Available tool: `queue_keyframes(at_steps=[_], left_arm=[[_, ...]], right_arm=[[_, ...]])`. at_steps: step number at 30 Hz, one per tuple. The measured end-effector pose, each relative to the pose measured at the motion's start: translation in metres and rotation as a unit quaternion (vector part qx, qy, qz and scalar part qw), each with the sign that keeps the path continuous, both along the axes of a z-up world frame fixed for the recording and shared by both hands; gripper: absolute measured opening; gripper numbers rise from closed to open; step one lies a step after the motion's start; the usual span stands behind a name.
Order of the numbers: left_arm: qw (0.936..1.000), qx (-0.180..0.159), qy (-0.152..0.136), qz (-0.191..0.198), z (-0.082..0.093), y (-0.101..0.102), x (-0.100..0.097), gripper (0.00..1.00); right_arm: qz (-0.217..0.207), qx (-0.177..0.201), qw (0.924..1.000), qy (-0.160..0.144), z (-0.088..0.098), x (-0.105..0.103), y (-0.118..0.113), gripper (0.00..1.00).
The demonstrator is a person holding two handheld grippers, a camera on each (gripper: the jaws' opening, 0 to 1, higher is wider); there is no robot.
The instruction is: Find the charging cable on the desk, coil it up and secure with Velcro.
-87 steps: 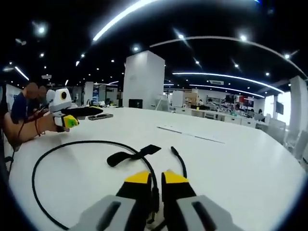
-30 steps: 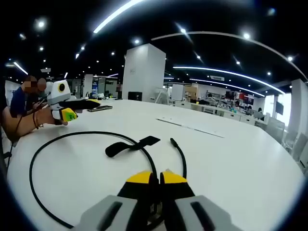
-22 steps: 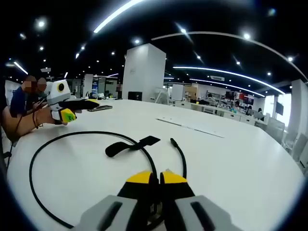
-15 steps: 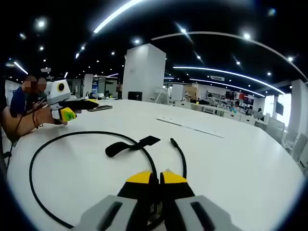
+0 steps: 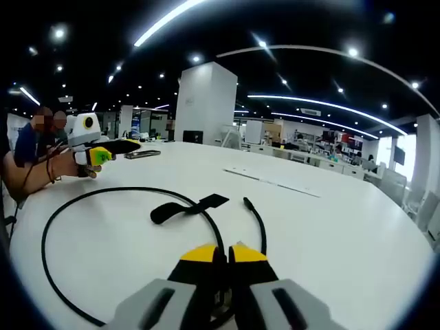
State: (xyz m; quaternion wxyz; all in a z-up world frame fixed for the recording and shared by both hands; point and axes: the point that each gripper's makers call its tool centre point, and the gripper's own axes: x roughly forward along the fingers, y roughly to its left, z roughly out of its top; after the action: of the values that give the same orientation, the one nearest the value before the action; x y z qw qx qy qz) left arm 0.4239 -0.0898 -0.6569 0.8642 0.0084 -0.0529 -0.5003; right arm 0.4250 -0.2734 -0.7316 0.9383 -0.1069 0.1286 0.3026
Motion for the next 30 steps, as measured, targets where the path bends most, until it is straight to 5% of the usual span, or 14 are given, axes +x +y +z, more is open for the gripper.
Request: queue_keyframes(at_steps=[30], left_arm=[[0.9994, 0.033, 0.01, -0.005, -0.012, -0.006, -0.001, 0.41]], right_arm=[[-0.002, 0.0, 1.0, -0.001, 0.001, 0.001, 0.0, 0.08]])
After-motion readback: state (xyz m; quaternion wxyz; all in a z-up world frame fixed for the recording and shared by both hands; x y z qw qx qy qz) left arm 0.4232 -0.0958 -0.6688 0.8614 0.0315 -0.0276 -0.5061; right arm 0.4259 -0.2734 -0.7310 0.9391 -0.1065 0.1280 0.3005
